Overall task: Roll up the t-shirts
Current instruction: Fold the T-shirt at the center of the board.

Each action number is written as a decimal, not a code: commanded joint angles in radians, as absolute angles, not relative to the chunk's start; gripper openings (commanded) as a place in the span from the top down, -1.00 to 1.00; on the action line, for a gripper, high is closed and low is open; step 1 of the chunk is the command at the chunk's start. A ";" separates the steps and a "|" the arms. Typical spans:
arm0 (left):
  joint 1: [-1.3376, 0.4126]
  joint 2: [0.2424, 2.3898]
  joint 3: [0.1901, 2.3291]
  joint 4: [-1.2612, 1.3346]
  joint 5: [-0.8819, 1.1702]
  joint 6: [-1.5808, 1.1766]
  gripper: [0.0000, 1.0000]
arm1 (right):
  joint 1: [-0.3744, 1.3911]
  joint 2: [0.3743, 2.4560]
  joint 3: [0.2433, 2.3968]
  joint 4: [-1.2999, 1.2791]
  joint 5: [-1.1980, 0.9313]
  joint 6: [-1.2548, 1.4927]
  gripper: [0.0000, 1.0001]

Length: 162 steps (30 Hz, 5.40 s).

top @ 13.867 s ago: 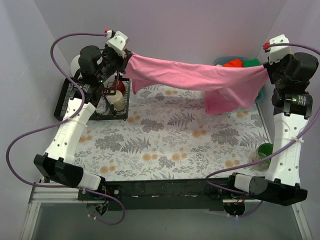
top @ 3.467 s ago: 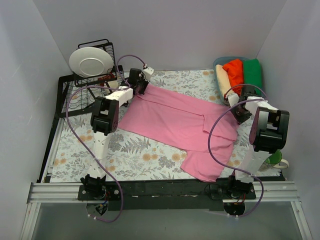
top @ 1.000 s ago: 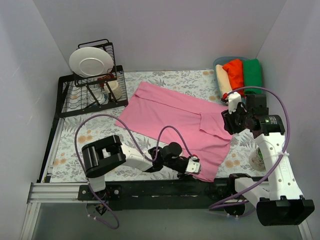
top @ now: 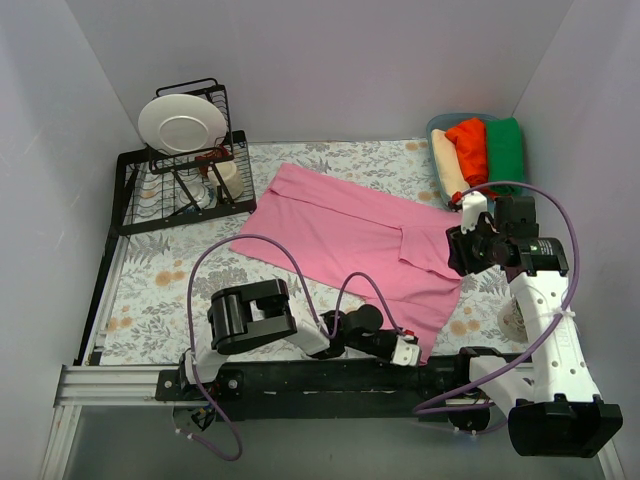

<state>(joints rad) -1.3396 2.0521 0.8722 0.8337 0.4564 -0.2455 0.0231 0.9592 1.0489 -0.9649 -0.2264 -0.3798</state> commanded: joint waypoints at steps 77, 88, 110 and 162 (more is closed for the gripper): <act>-1.131 1.870 1.029 0.710 0.364 -0.575 1.00 | 0.121 1.081 0.902 -1.309 -0.647 -1.273 0.00; -1.115 1.853 1.023 0.707 0.337 -0.578 1.00 | 0.120 1.092 0.851 -1.307 -0.649 -1.281 0.39; -1.108 1.790 1.003 0.696 0.296 -0.603 1.00 | 0.120 1.040 0.787 -1.227 -0.614 -1.238 0.97; -1.299 2.005 0.894 0.784 0.522 -0.291 1.00 | 0.044 0.991 0.896 -0.825 -0.340 -0.601 -0.07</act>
<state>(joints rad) -1.2980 2.0418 0.9009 0.7326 0.5529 -0.3019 0.0498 1.0065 0.9012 -0.8135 -0.3305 -0.5625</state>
